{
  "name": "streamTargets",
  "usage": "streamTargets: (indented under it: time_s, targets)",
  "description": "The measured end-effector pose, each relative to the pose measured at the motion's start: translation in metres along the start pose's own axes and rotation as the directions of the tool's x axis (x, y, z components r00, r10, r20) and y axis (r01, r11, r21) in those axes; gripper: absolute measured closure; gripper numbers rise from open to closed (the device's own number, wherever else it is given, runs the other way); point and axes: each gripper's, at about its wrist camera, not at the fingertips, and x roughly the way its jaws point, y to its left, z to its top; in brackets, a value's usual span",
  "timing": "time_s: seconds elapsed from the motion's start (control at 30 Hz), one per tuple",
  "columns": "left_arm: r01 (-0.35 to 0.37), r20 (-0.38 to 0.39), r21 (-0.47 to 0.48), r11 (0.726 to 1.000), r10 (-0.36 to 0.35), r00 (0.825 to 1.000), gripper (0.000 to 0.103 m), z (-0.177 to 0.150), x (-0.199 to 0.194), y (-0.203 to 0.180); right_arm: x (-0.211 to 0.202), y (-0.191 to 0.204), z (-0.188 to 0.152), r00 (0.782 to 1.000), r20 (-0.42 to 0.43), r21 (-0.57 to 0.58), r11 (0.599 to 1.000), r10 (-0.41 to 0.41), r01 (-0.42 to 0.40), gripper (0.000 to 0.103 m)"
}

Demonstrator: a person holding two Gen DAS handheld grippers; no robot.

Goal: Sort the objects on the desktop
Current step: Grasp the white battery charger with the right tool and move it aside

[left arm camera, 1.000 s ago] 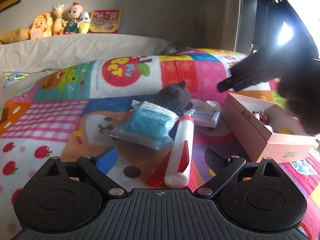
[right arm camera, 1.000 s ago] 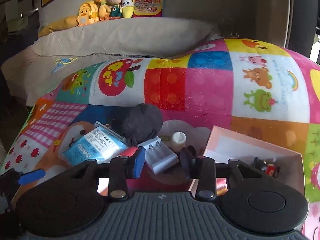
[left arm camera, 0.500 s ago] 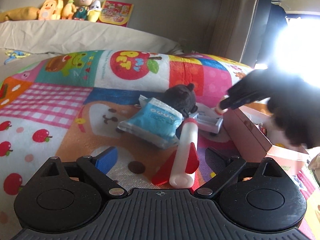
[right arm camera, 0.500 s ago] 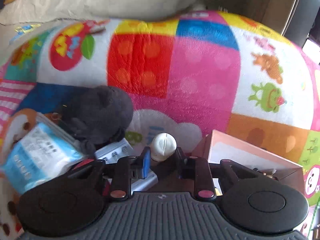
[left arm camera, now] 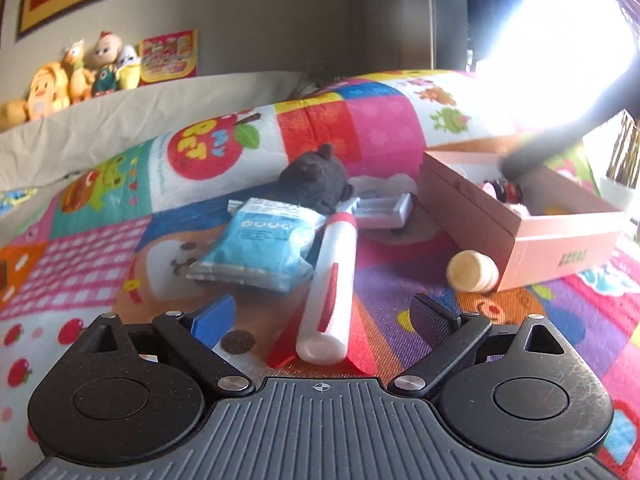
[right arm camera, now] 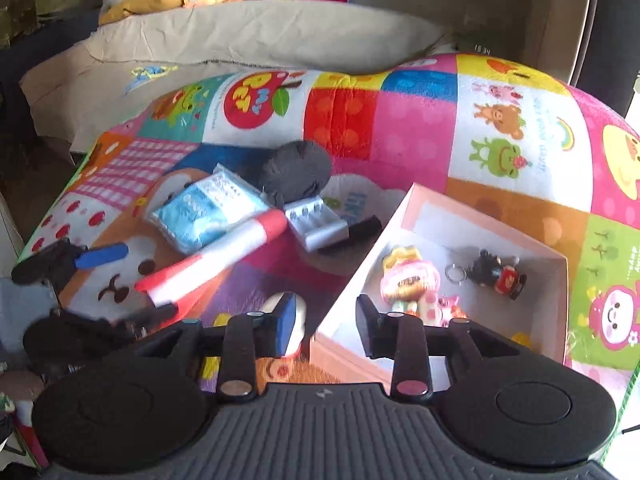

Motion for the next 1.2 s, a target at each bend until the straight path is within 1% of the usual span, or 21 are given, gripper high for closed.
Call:
streamTargets:
  time_s: [0.03, 0.1, 0.13, 0.17, 0.2, 0.27, 0.33, 0.4, 0.43, 0.47, 0.5, 0.53, 0.6, 0.63, 0.7, 0.77, 0.87, 0.97, 1.07, 1.13, 1.2]
  targets:
    - [-0.005, -0.001, 0.004, 1.000, 0.005, 1.000, 0.005, 0.000, 0.000, -0.001, 0.006, 0.000, 0.006, 1.000, 0.002, 0.010, 1.000, 0.008, -0.008, 0.065]
    - [-0.009, -0.006, -0.004, 1.000, 0.009, 1.000, 0.005, 0.000, 0.001, 0.001, 0.026, 0.003, 0.019, 0.999, -0.008, 0.002, 1.000, 0.031, -0.031, 0.055]
    - [-0.013, -0.009, -0.015, 1.000, 0.013, 1.000, 0.005, 0.000, 0.001, 0.002, 0.040, 0.008, 0.028, 1.000, -0.010, -0.014, 1.000, 0.024, -0.024, 0.040]
    - [-0.016, -0.011, -0.025, 1.000, 0.016, 1.000, 0.005, -0.001, 0.002, 0.004, 0.053, 0.012, 0.035, 1.000, -0.012, -0.027, 1.000, 0.005, -0.006, 0.030]
    - [-0.020, -0.013, -0.042, 0.999, 0.020, 1.000, 0.005, -0.001, 0.002, 0.007, 0.069, 0.017, 0.043, 1.000, -0.028, -0.035, 0.999, -0.010, 0.009, 0.029]
    - [-0.022, -0.008, -0.078, 0.997, 0.021, 1.000, 0.005, -0.002, 0.000, 0.013, 0.101, 0.026, 0.058, 0.997, -0.064, -0.052, 0.998, -0.041, 0.038, 0.029]
    - [-0.017, 0.006, -0.124, 0.992, 0.018, 1.000, 0.005, -0.002, -0.003, 0.021, 0.132, 0.033, 0.068, 0.991, -0.093, -0.100, 0.991, -0.097, 0.088, 0.029]
    - [-0.005, 0.022, -0.176, 0.984, 0.009, 1.000, 0.005, -0.004, -0.005, 0.030, 0.164, 0.034, 0.077, 0.977, -0.158, -0.123, 0.984, -0.144, 0.125, 0.029]
    - [0.004, 0.025, -0.201, 0.979, 0.001, 1.000, 0.005, -0.004, -0.006, 0.034, 0.177, 0.033, 0.080, 0.969, -0.195, -0.125, 0.984, -0.151, 0.128, 0.029]
    - [0.011, 0.027, -0.224, 0.975, -0.006, 1.000, 0.005, -0.005, -0.006, 0.038, 0.185, 0.031, 0.082, 0.968, -0.210, -0.123, 0.986, -0.136, 0.111, 0.026]
    - [0.018, 0.026, -0.245, 0.969, -0.012, 1.000, 0.005, -0.005, -0.005, 0.041, 0.188, 0.030, 0.085, 0.968, -0.222, -0.124, 0.988, -0.118, 0.092, 0.025]
    - [0.024, 0.027, -0.261, 0.965, -0.017, 0.999, 0.005, -0.006, -0.005, 0.044, 0.192, 0.030, 0.087, 0.963, -0.249, -0.128, 0.989, -0.102, 0.072, 0.026]
    - [0.030, 0.034, -0.278, 0.960, -0.021, 0.999, 0.005, -0.006, -0.007, 0.047, 0.195, 0.031, 0.085, 0.953, -0.294, -0.116, 0.993, -0.067, 0.034, 0.042]
    - [0.032, 0.039, -0.282, 0.959, -0.022, 0.999, 0.005, -0.007, -0.007, 0.047, 0.194, 0.031, 0.083, 0.949, -0.311, -0.107, 0.994, -0.053, 0.021, 0.053]
    - [0.035, 0.043, -0.287, 0.957, -0.024, 0.999, 0.005, -0.007, -0.008, 0.048, 0.184, 0.034, 0.076, 0.952, -0.302, -0.105, 0.994, -0.044, 0.013, 0.055]
    - [0.033, 0.043, -0.290, 0.957, -0.021, 0.999, 0.005, -0.007, -0.008, 0.048, 0.163, 0.036, 0.070, 0.961, -0.275, -0.100, 0.995, -0.023, -0.005, 0.056]
    - [0.024, 0.043, -0.292, 0.956, -0.012, 0.999, 0.005, -0.007, -0.008, 0.048, 0.114, 0.031, 0.056, 0.974, -0.216, -0.053, 0.996, 0.064, -0.077, 0.056]
    - [0.010, 0.033, -0.291, 0.957, 0.000, 0.999, 0.005, -0.007, -0.007, 0.047, 0.056, 0.024, 0.029, 0.984, -0.136, -0.034, 0.992, 0.113, -0.119, 0.056]
    - [-0.007, 0.030, -0.272, 0.962, 0.016, 0.999, 0.005, -0.006, -0.008, 0.043, 0.008, 0.009, -0.010, 0.985, -0.088, 0.021, 0.989, 0.148, -0.147, 0.056]
    - [-0.015, 0.029, -0.247, 0.969, 0.023, 0.999, 0.005, -0.005, -0.009, 0.039, -0.015, -0.002, -0.041, 0.987, -0.073, 0.046, 0.989, 0.141, -0.138, 0.056]
    - [-0.060, 0.037, -0.196, 0.979, 0.069, 0.997, 0.005, -0.003, -0.012, 0.030, -0.033, -0.010, -0.070, 0.996, -0.052, 0.036, 0.997, 0.071, -0.070, 0.056]
